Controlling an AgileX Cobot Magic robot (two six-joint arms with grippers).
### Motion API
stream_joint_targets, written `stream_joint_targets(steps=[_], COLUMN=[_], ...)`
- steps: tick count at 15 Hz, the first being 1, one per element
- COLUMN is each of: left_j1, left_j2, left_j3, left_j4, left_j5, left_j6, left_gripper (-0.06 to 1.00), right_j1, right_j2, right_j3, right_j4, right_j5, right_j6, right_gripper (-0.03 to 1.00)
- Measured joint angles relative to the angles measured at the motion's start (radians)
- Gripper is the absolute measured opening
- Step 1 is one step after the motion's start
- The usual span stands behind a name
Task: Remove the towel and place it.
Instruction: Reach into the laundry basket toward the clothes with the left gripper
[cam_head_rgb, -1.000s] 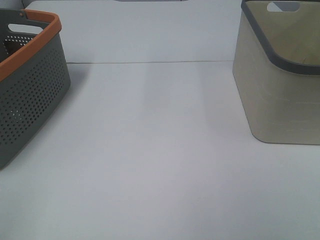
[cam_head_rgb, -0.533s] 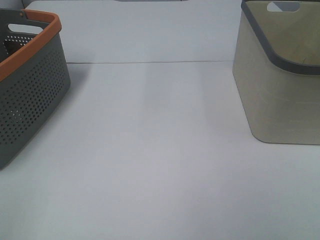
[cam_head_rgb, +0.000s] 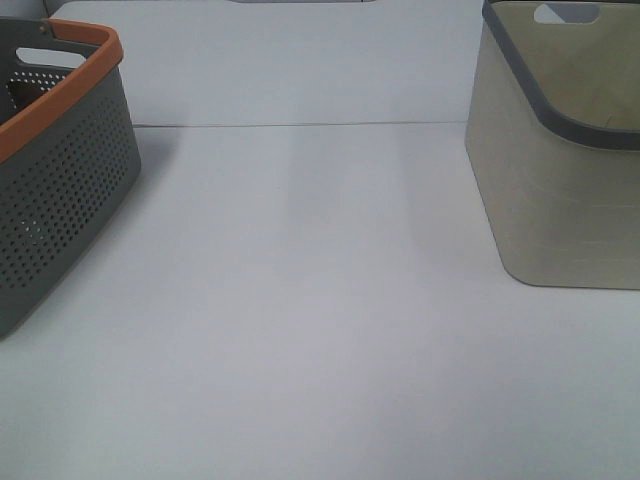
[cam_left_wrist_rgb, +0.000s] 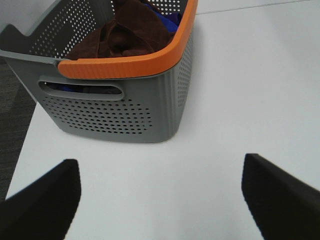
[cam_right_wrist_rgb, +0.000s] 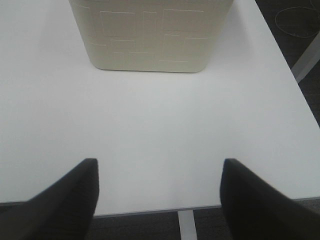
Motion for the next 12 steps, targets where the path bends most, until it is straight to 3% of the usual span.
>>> stream_joint_targets(steps=[3, 12], left_j1=[0.000, 0.000], left_j2=[0.000, 0.000], left_j3=[0.000, 0.000], left_j4=[0.017, 0.017], left_j5=[0.000, 0.000], left_j6=[0.000, 0.000], left_gripper=[0.98, 0.99], right_j1=[0.000, 0.000], right_j2=[0.000, 0.000], right_j3=[0.000, 0.000], right_j4=[0.000, 0.000], right_j5=[0.000, 0.000], right_j6=[0.000, 0.000], right_gripper=[0.60, 0.60])
